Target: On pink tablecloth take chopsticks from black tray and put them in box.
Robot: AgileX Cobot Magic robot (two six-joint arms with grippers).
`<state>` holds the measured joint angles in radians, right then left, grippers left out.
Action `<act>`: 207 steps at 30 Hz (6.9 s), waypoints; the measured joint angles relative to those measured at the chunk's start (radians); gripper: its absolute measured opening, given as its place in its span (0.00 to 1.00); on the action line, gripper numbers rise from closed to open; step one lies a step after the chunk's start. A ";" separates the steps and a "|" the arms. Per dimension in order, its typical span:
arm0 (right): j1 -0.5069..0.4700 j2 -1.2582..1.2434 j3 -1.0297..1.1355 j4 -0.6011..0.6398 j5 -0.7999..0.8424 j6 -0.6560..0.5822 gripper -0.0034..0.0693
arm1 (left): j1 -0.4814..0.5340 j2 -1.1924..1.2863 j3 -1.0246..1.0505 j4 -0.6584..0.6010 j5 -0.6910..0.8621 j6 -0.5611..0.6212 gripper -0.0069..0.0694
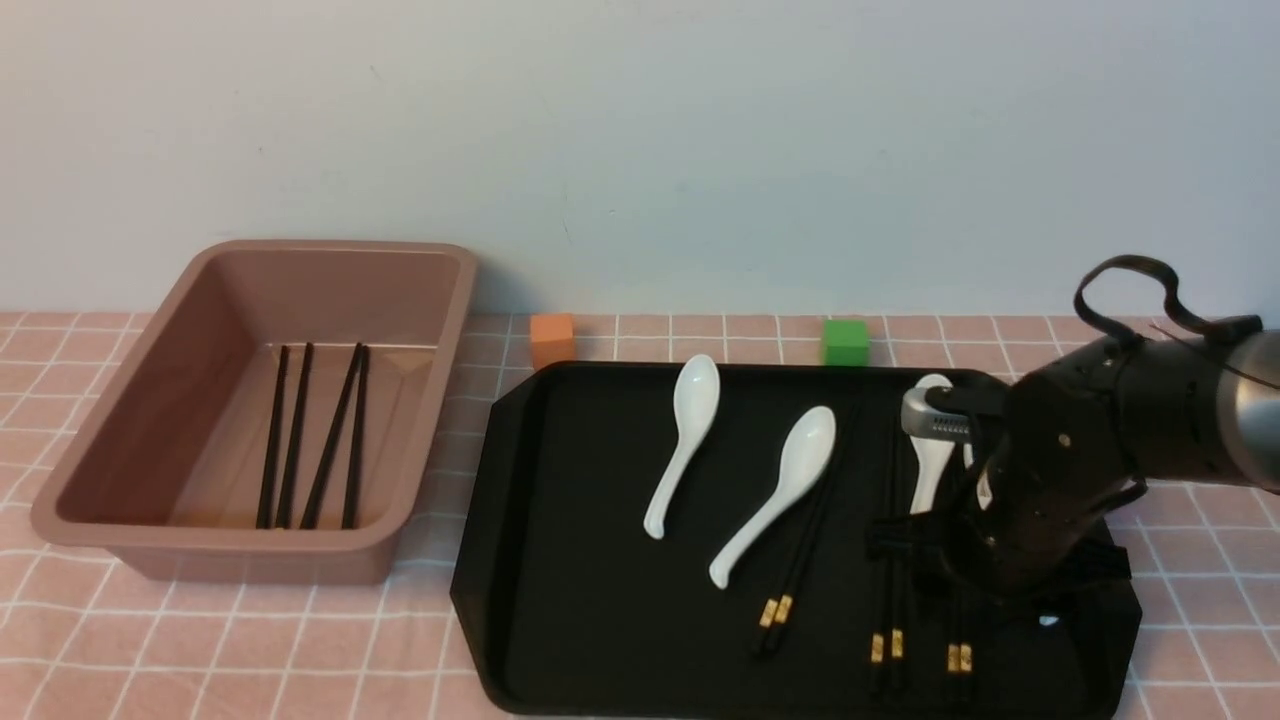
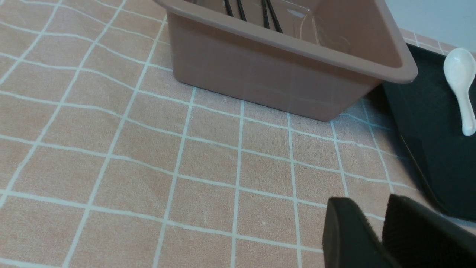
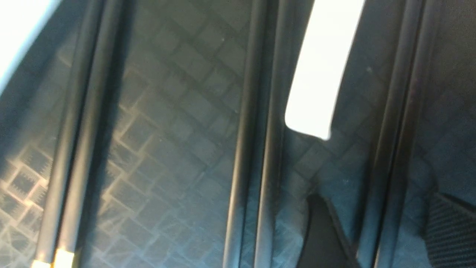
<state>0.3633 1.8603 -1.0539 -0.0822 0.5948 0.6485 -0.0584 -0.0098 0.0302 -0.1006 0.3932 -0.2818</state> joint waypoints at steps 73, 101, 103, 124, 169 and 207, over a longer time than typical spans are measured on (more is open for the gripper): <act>0.456 0.516 -1.264 0.243 0.100 -0.325 0.23 | 0.000 0.000 0.000 0.000 0.000 0.000 0.34; 0.456 0.279 -1.382 0.175 0.643 -0.550 0.33 | 0.000 0.000 0.000 0.000 0.000 0.000 0.34; 0.456 0.226 -1.379 0.163 0.659 -0.574 0.21 | 0.000 0.000 0.000 0.000 0.000 0.000 0.34; 0.456 -0.558 -0.571 0.104 0.673 -0.590 0.03 | 0.000 0.000 0.000 0.000 0.000 0.000 0.36; -0.224 -1.870 1.065 0.048 -0.193 -0.535 0.04 | 0.000 0.000 0.000 0.000 0.000 0.000 0.40; -0.224 -1.870 1.066 0.046 -0.198 -0.535 0.06 | 0.000 0.000 0.000 0.000 0.000 -0.001 0.40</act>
<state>0.1390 -0.0100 0.0123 -0.0363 0.3965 0.1130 -0.0584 -0.0098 0.0302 -0.1001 0.3928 -0.2826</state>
